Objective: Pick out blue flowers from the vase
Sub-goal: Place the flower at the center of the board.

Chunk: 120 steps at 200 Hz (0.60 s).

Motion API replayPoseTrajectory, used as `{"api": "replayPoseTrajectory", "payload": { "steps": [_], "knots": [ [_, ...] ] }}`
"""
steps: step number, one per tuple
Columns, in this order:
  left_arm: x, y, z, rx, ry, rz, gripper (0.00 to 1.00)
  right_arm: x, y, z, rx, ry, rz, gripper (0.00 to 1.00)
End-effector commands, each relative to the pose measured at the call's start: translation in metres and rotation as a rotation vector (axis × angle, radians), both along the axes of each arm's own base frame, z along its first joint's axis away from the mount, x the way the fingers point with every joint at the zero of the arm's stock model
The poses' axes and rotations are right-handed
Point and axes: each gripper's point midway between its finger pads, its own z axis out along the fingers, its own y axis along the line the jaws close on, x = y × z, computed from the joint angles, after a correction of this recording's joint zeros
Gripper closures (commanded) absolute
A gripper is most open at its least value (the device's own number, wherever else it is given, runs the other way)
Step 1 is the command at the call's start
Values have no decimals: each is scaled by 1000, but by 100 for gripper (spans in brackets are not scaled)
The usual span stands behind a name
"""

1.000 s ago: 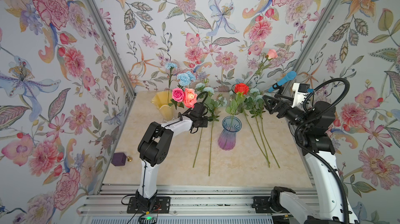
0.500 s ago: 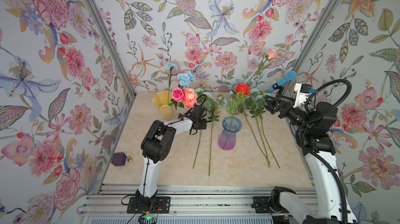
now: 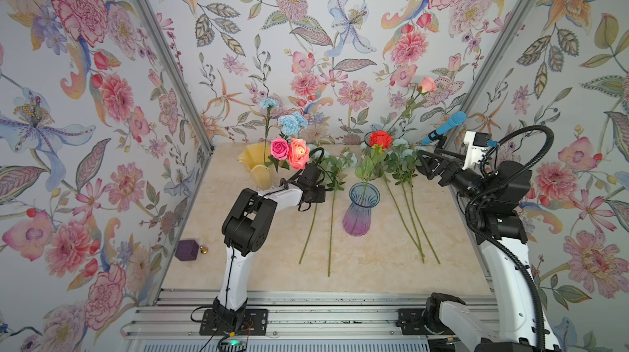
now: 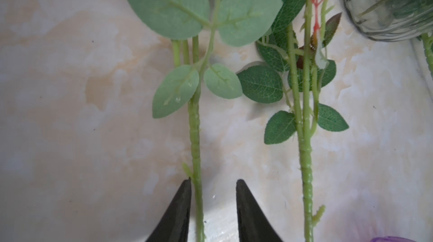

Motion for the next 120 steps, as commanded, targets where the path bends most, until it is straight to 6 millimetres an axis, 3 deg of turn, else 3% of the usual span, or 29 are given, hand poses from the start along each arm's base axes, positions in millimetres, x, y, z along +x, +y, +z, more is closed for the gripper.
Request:
{"api": "replayPoseTrajectory", "payload": {
  "steps": [1,32,79,92,120],
  "knots": [
    [-4,-1,23,-53,-31,-4,63,-3,2,4,12,-19,17,2],
    [-14,-5,54,-89,-109,-27,56,-3,3,6,28,-26,28,4],
    [-20,-4,127,-90,-408,28,46,-4,13,5,28,3,83,16],
    [-26,-11,145,-115,-505,26,43,-10,18,3,-10,28,98,19],
    [-46,-25,162,-140,-629,-14,39,-32,31,7,-117,70,103,25]
  ]
}}
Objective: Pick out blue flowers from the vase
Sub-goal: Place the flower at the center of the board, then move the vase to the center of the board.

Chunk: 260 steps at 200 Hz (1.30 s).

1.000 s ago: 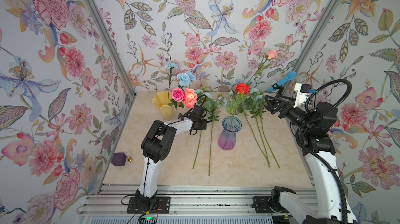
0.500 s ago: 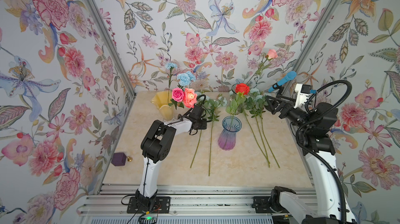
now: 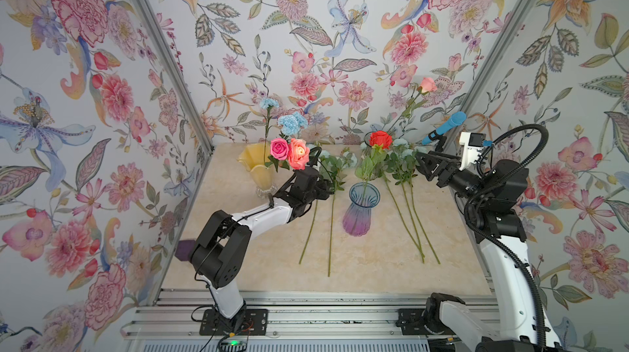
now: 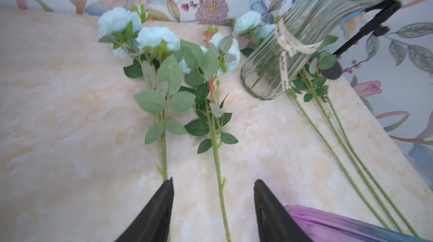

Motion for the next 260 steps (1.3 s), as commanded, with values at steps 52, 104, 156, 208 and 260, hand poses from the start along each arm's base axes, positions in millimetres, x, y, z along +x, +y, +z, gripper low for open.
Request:
{"api": "replayPoseTrajectory", "payload": {
  "steps": [52,104,156,208,260],
  "knots": [
    [-57,20,58,-42,-339,-18,35,-43,40,-68,-215,218,3,31],
    [-96,39,100,-61,-528,-17,32,-15,76,-126,-345,384,-4,39],
    [-118,54,119,-87,-629,5,32,12,71,-151,-469,444,-123,43],
    [-124,64,123,-96,-657,27,32,28,86,-178,-515,512,-98,52],
    [-132,75,128,-113,-686,46,32,41,98,-194,-513,555,-66,71]
  ]
}}
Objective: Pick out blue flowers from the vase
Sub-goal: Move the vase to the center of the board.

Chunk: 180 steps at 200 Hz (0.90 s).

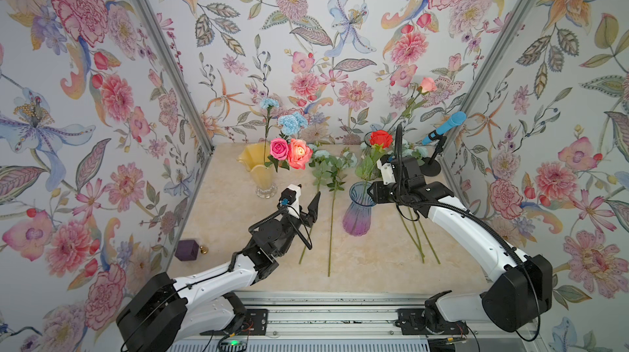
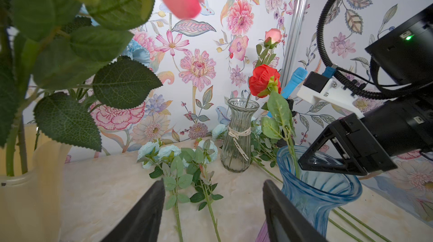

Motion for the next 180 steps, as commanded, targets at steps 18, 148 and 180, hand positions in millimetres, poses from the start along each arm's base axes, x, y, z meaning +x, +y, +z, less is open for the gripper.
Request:
{"api": "replayPoseTrajectory", "payload": {
  "steps": [18,148,180],
  "knots": [
    [-8,11,12,-30,-54,28,32,13,7,4,17,-10,0,81],
    [-9,15,12,-29,-60,38,32,117,-11,14,143,-32,-68,98],
    [-10,16,13,-30,-65,39,32,139,-8,11,145,-35,-72,99]
  ]
}}
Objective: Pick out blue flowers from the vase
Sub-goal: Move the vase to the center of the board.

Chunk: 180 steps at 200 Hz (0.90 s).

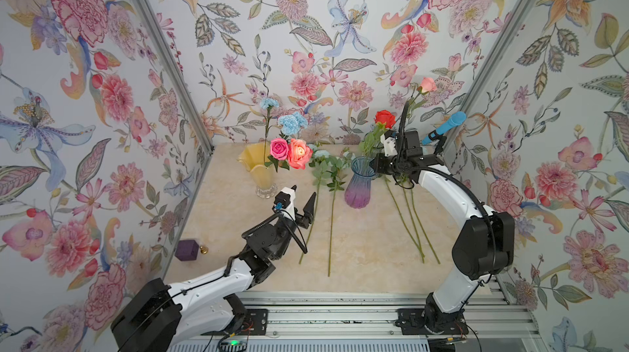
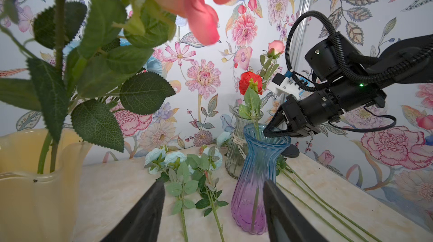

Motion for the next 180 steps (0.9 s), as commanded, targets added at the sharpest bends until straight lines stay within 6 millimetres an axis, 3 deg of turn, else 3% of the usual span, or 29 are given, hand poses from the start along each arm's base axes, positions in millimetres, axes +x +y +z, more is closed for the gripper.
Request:
{"api": "replayPoseTrajectory", "payload": {
  "steps": [1,28,66,107,143,180],
  "knots": [
    [-5,5,9,-14,-33,14,32,17,3,1,-5,-21,2,98],
    [-6,7,10,-22,-39,17,32,29,6,3,-4,-33,0,94],
    [-6,7,9,-18,-37,18,32,34,7,5,-12,-45,4,78],
    [-5,9,9,-22,-34,27,32,25,4,30,-44,-118,-9,60],
    [-5,14,8,-32,-35,49,32,-3,-10,76,-79,-247,-52,42],
    [-6,25,7,-43,-37,95,32,-55,-25,125,-115,-399,-64,30]
  ]
}}
